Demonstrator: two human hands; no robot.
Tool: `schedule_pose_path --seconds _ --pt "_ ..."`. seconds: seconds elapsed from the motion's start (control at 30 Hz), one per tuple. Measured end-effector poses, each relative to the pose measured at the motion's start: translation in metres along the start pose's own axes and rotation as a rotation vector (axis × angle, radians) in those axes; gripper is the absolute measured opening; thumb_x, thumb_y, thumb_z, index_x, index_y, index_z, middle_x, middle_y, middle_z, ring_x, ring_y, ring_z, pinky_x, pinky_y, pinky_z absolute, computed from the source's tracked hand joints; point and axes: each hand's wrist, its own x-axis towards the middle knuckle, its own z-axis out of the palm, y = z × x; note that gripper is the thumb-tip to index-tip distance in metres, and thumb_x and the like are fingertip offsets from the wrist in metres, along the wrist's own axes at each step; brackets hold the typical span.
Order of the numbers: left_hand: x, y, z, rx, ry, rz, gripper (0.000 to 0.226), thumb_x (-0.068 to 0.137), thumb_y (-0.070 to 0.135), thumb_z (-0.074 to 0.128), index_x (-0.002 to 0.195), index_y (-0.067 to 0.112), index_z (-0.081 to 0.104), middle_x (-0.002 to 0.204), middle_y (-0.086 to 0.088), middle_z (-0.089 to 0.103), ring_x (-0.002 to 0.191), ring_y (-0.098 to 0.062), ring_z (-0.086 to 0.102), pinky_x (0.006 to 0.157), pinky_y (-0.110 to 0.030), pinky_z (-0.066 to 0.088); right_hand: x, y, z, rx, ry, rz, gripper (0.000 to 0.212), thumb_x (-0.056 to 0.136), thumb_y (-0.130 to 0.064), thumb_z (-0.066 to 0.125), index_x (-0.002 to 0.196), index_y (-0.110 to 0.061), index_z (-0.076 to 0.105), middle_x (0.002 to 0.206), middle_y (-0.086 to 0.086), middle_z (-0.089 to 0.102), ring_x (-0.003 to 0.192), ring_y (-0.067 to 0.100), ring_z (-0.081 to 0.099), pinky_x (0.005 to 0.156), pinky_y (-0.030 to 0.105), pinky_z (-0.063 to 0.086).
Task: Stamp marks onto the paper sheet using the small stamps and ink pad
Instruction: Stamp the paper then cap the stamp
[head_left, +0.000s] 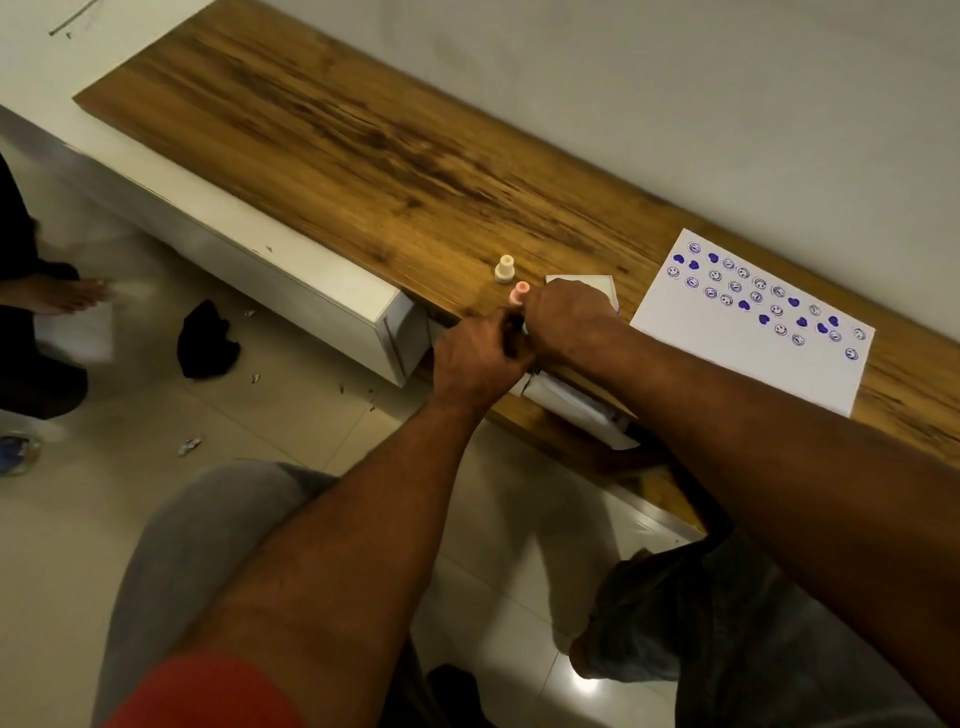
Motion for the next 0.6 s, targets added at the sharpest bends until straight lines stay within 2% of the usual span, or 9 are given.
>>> schedule_pose_path --seconds 0.1,0.2,0.33,0.47,0.6 --pt "0.002 0.0 0.0 0.016 -0.031 -0.024 0.046 0.09 0.058 0.066 0.12 0.023 0.071 0.093 0.006 0.077 0.078 -0.012 0.072 0.074 -0.035 0.061 -0.004 0.008 0.003 0.089 0.113 0.025 0.031 0.095 -0.029 0.068 0.123 -0.014 0.065 0.114 0.008 0.069 0.102 0.027 0.068 0.081 0.038 0.056" --pt "0.002 -0.001 0.001 0.02 -0.024 -0.044 0.043 0.091 0.058 0.067 0.117 0.024 0.071 0.089 0.008 0.075 0.076 -0.01 0.069 0.073 -0.034 0.06 -0.009 0.013 0.005 0.178 0.173 0.061 0.031 0.094 -0.035 0.07 0.12 -0.017 0.067 0.114 0.008 0.07 0.103 0.028 0.069 0.088 0.044 0.059" --pt "0.003 -0.001 0.0 0.001 -0.013 -0.051 0.045 0.089 0.059 0.065 0.116 0.024 0.071 0.086 0.01 0.072 0.072 -0.007 0.064 0.07 -0.03 0.056 -0.009 0.016 0.001 0.282 0.163 0.05 0.032 0.09 -0.036 0.075 0.115 -0.018 0.07 0.108 0.006 0.071 0.098 0.025 0.069 0.09 0.043 0.058" --pt "0.002 -0.001 0.003 0.005 -0.012 -0.042 0.05 0.088 0.063 0.063 0.118 0.024 0.071 0.088 0.008 0.074 0.075 -0.009 0.068 0.07 -0.029 0.056 -0.005 0.015 -0.001 0.264 0.172 0.038 0.028 0.088 -0.031 0.076 0.108 -0.012 0.07 0.101 0.008 0.071 0.092 0.024 0.068 0.082 0.034 0.054" --pt "0.001 0.0 0.005 0.0 0.004 -0.044 0.047 0.089 0.058 0.068 0.12 0.023 0.07 0.087 0.009 0.073 0.072 -0.006 0.065 0.068 -0.027 0.054 0.0 0.015 0.0 0.278 0.175 0.029 0.02 0.087 -0.028 0.077 0.095 -0.013 0.066 0.095 0.009 0.068 0.083 0.019 0.062 0.073 0.03 0.046"
